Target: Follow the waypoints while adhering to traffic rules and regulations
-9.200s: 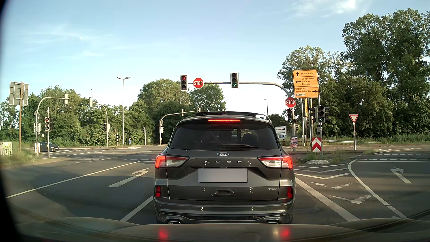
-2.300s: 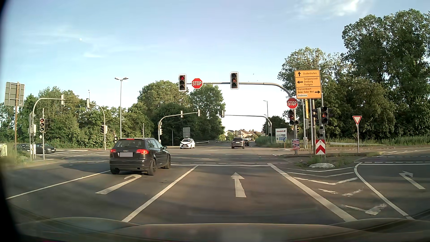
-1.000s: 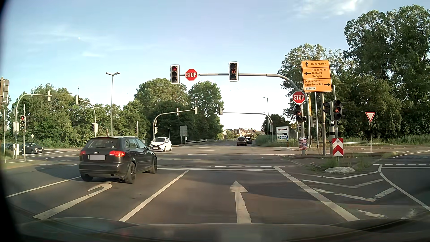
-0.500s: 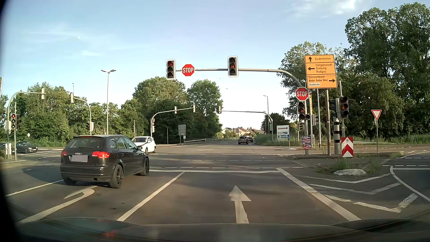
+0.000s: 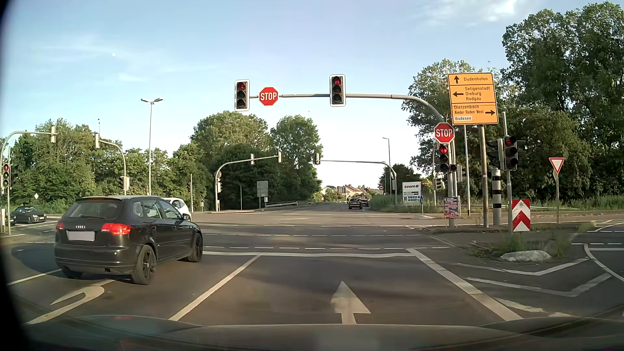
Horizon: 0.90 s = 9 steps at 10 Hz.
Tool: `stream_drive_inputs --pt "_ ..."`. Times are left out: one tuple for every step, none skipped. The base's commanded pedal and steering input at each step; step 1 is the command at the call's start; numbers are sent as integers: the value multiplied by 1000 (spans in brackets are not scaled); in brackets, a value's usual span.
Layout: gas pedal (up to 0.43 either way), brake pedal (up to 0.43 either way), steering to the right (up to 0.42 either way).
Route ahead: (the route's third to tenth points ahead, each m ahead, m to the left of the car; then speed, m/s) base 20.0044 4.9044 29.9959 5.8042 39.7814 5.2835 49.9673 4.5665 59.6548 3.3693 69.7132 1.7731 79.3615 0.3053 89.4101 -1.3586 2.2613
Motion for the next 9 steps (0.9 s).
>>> stream_drive_inputs --pt "0 18 8" --pt "0 18 8" --pt "0 18 8" --pt "0 18 8" --pt "0 18 8" --pt "0 18 8" --pt "0 18 8" --pt "0 24 8" --pt "0 18 8"
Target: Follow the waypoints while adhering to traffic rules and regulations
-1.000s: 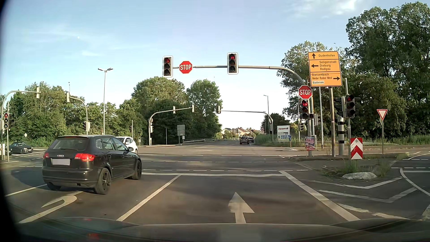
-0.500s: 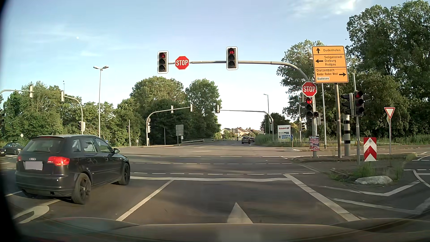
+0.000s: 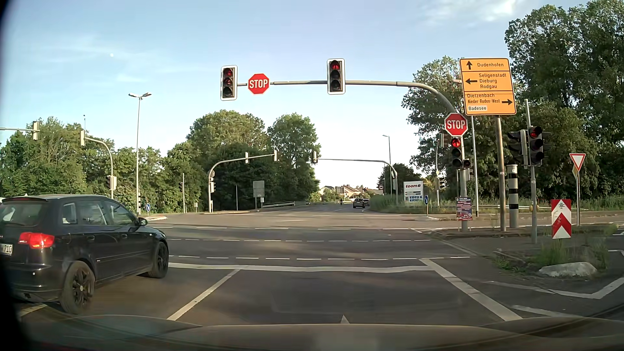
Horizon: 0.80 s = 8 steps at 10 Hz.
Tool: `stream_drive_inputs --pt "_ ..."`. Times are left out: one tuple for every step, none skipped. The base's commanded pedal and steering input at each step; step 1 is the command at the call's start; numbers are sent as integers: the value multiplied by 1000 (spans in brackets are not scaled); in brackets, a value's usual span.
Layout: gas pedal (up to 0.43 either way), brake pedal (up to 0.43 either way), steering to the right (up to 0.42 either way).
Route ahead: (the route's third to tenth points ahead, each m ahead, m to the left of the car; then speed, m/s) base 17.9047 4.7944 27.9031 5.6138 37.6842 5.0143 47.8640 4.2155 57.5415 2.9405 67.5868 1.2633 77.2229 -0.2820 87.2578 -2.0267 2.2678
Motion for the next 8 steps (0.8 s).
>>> stream_drive_inputs --pt "0 24 8" --pt "0 18 8" --pt "0 18 8" --pt "0 37 8" --pt "0 49 8" --pt "0 67 8" --pt "0 79 8" --pt "0 98 7"
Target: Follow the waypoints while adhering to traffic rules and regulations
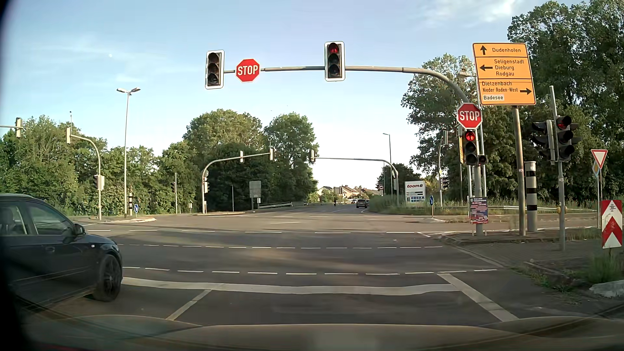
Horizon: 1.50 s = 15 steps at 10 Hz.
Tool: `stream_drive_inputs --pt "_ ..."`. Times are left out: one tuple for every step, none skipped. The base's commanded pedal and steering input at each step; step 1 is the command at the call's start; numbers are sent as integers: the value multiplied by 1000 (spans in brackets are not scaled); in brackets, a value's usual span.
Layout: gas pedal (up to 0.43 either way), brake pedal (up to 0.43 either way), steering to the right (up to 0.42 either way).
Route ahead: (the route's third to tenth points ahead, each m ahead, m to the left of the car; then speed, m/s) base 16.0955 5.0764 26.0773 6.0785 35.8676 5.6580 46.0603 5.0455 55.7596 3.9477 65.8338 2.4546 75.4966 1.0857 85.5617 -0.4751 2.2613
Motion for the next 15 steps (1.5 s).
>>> stream_drive_inputs --pt "0 110 7" --pt "0 128 7" --pt "0 140 8" --pt "0 159 7" --pt "0 183 7" --pt "0 195 7" --pt "0 213 7" --pt "0 238 6" --pt "0 256 7" --pt "0 262 6" --pt "0 262 7" --pt "0 262 6" --pt "0 262 6" --pt "0 262 6" --pt "0 262 7"
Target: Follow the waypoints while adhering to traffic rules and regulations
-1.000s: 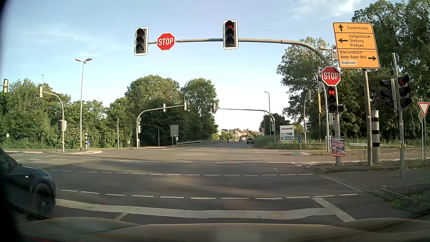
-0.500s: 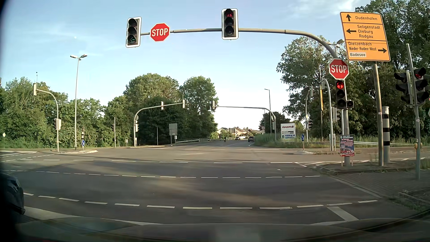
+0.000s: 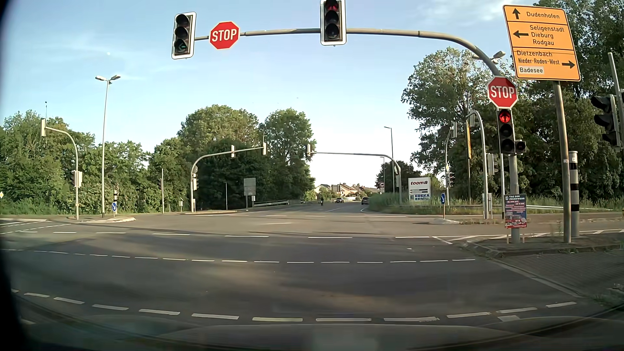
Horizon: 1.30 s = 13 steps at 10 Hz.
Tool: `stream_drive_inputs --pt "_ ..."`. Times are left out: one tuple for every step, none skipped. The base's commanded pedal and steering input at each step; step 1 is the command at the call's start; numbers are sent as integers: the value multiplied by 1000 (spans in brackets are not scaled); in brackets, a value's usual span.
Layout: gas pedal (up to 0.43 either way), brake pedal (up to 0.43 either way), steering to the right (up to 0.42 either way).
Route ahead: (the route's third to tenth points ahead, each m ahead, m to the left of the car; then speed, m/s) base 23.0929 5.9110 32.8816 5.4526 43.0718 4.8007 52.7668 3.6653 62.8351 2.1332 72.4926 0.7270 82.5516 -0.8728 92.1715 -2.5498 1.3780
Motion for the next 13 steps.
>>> stream_drive_inputs --pt "0 262 6" --pt "0 262 6" --pt "0 262 6" --pt "0 262 6" --pt "0 262 6" --pt "0 262 6" --pt "0 262 6" --pt "0 262 6" --pt "0 262 6" --pt "0 268 6" --pt "0 268 6" --pt "0 268 6" --pt "0 268 6"
